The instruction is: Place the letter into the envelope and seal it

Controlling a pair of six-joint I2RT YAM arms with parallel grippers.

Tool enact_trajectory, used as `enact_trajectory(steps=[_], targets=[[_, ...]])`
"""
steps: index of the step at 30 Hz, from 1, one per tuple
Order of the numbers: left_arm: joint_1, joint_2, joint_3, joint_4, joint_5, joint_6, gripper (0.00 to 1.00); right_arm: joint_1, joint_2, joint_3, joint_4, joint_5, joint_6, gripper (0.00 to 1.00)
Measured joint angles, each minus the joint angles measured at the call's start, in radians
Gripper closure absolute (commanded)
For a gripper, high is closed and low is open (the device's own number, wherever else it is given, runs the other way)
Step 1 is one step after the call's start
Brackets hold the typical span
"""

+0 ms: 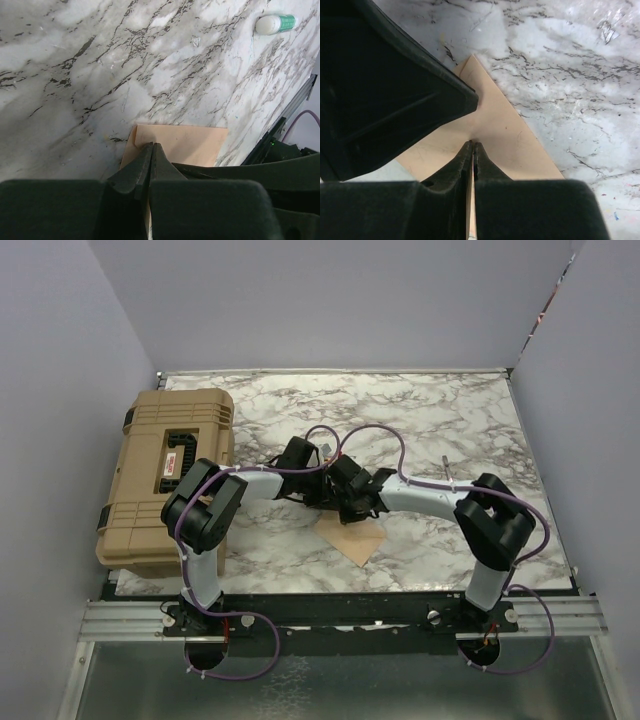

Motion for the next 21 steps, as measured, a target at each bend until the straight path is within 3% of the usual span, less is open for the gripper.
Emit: enact_trajectory(steps=[21], targets=[[0.000,0.004,0.002,0.000,0.007,0.000,1.00,0.005,-0.123,-0.171,0.040,-0.055,0.083,0.97]])
